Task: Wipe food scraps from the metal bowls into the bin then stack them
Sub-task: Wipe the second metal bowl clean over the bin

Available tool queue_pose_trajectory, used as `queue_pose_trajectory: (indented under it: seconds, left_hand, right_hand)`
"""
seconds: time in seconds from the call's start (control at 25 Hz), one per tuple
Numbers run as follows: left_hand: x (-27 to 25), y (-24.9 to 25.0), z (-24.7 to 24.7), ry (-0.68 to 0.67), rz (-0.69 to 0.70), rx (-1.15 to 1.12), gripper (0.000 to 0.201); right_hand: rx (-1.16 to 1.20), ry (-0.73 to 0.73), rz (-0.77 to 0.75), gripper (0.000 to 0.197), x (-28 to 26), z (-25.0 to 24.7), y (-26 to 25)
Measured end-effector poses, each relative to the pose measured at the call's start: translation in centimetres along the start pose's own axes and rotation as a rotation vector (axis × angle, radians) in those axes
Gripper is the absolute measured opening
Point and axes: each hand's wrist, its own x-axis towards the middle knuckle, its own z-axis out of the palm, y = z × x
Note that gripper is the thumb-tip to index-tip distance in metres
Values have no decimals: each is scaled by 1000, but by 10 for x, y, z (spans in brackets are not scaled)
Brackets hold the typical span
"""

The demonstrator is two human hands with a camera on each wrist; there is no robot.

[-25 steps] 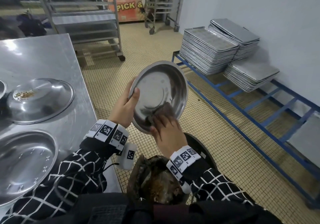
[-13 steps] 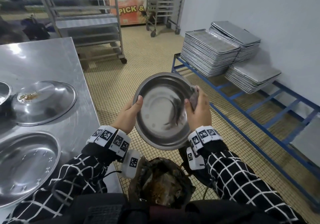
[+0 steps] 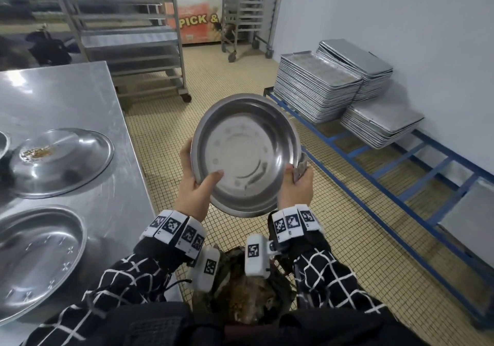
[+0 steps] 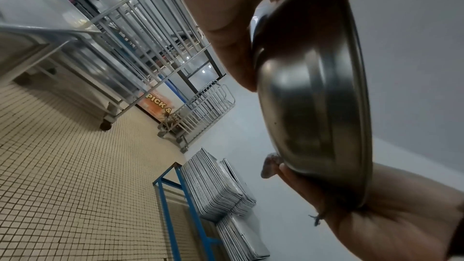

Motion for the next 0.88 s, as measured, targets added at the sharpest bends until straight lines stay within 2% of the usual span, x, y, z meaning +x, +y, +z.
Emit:
queue_pose_trajectory:
  seconds: [0.12, 0.24, 0.32, 0.48, 0.56, 0.6, 0.68, 0.76, 0.8, 0.88]
  left_hand:
    - [-7, 1, 3, 48, -52, -21, 65]
    - [-6, -2, 0, 107, -82, 23, 69]
    - [1, 0, -6, 141, -91, 61, 64]
    - [14, 7, -15, 130, -19, 168, 40]
    - [20, 4, -18, 87, 8, 248, 39]
    - [21, 4, -18, 64, 7, 258, 41]
    - [22, 4, -17, 23, 9, 262, 43]
    - [22, 11, -13, 8, 17, 276, 32]
    - [22, 16, -12, 8, 27, 279, 26]
    - [23, 25, -14, 22, 27, 258, 24]
  right_hand:
    - [46, -8, 25, 20, -7, -1, 4]
    - [-71, -166, 5, 21, -5, -7, 7]
    - [-181, -272, -25, 20, -3, -10, 11]
    - [-332, -259, -154, 24, -12, -10, 22]
    - [-311, -300, -203, 29, -24, -4, 16]
    - [-297, -360, -241, 31, -31, 2, 12]
    - [-324, -581, -371, 39, -49, 15, 6]
    - [-505, -837, -571, 51, -64, 26, 6]
    - [-596, -898, -664, 57, -67, 26, 10]
    - [-752, -875, -798, 60, -59, 19, 19]
